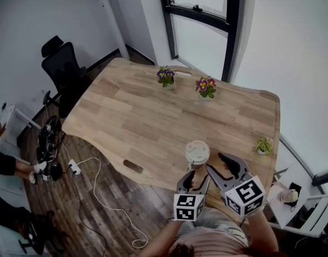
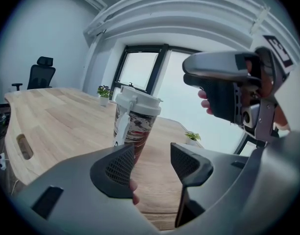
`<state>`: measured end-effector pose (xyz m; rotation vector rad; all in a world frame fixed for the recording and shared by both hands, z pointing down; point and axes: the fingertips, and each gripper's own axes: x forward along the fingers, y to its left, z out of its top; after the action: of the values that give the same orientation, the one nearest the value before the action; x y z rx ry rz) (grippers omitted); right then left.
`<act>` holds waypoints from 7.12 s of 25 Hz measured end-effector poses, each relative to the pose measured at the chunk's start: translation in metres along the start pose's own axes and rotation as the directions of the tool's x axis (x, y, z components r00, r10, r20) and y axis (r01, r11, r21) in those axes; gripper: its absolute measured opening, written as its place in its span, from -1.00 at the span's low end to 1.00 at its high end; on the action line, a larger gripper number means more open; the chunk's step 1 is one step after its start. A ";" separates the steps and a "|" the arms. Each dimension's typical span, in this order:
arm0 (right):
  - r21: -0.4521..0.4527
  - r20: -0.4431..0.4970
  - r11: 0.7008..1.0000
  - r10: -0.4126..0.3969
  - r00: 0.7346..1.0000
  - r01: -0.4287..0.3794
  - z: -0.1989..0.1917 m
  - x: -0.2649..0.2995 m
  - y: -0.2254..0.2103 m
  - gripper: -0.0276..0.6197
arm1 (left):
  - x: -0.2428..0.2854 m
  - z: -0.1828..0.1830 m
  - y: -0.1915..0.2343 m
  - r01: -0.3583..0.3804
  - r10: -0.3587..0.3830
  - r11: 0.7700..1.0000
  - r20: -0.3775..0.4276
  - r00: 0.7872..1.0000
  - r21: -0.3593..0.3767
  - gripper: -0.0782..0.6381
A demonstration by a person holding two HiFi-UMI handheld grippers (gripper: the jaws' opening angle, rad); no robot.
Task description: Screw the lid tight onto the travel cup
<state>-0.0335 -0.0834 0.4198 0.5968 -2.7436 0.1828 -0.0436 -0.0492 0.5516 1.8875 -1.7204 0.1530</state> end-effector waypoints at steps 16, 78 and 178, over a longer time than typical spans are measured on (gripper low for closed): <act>-0.050 -0.096 0.977 0.203 0.975 -0.208 -0.038 0.043 -0.005 -0.12 | 0.025 -0.002 0.043 -0.146 0.142 0.988 0.069 0.987 0.054 0.01; 0.056 -0.110 0.998 -0.005 0.994 0.012 -0.064 0.076 -0.016 0.18 | 0.073 0.003 0.030 0.528 -0.460 0.692 -0.262 0.848 0.493 0.17; 0.040 -0.180 0.999 -0.017 0.984 0.025 -0.074 0.048 -0.015 0.27 | 0.068 -0.029 0.006 0.716 -0.503 0.444 -0.511 0.697 0.539 0.17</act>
<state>-0.0474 -0.1012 0.5069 0.5902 -2.5642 0.2760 -0.0297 -0.0950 0.6082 2.7738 -0.6609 0.8598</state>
